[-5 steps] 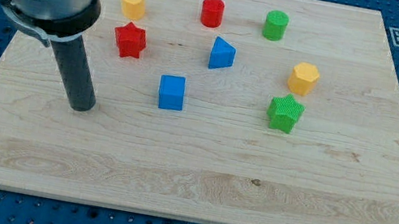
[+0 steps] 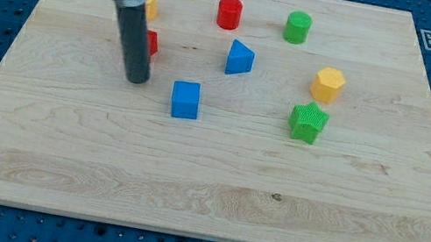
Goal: Point your arm towards the blue triangle
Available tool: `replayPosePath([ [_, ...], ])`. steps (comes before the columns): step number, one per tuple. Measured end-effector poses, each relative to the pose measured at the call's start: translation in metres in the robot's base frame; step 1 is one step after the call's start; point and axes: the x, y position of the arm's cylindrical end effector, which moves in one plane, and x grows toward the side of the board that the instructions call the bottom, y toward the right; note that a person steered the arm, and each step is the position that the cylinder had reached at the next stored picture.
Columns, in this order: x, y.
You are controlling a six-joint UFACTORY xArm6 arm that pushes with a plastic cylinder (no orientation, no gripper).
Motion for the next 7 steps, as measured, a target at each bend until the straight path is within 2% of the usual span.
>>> replayPosePath([
  [1,-0.003,0.035],
  [2,-0.027,0.041],
  [4,-0.096,0.065],
  [6,-0.107,0.159],
  [7,-0.091,0.159],
])
